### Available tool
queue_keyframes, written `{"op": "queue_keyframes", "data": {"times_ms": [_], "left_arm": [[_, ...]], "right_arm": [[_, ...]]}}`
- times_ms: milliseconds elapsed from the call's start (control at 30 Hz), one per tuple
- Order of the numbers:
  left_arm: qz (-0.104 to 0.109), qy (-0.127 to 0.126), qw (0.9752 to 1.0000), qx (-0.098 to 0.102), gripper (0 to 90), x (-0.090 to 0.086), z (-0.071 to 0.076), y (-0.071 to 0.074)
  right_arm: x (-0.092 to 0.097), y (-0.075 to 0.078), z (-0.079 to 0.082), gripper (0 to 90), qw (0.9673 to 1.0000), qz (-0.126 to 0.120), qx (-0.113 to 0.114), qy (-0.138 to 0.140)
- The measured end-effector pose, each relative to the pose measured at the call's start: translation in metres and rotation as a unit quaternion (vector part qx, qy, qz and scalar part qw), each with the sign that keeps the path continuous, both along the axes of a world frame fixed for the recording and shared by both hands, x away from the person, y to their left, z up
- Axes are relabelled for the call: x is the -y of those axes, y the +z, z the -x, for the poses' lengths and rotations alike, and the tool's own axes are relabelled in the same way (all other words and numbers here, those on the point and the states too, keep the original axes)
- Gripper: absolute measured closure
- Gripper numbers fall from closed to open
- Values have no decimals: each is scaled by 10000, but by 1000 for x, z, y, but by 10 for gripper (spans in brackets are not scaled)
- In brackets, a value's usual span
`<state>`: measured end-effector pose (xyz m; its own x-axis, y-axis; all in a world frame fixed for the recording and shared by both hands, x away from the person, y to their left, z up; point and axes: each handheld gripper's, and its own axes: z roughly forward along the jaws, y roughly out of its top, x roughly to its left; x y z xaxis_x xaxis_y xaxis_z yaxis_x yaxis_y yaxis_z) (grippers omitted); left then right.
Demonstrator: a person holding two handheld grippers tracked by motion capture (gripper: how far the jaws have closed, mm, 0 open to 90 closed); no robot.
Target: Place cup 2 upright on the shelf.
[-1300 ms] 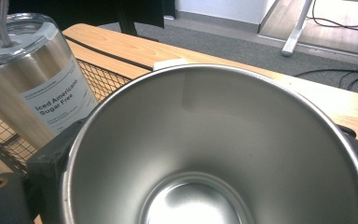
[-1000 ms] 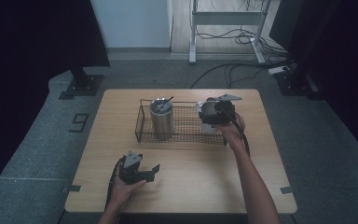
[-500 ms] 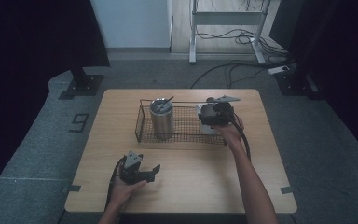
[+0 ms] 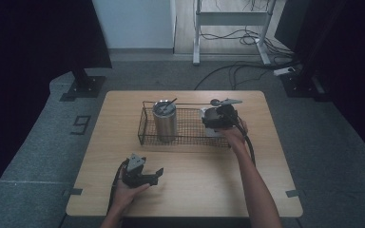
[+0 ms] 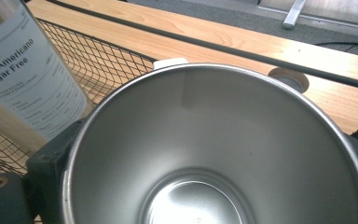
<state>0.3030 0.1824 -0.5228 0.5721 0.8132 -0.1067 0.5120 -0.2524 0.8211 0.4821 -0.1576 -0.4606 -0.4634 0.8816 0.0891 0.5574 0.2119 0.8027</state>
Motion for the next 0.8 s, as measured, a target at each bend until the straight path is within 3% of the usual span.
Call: {"op": "queue_keyframes", "data": {"times_ms": [167,800], "left_arm": [[6,2,10000,11,126,0,0,0],[19,-1,10000,14,127,0,0,1]], "right_arm": [[0,-3,-1,57,10000,-18,-36,-15],[-4,-14,-6,56,9994,269,-214,-75]]}}
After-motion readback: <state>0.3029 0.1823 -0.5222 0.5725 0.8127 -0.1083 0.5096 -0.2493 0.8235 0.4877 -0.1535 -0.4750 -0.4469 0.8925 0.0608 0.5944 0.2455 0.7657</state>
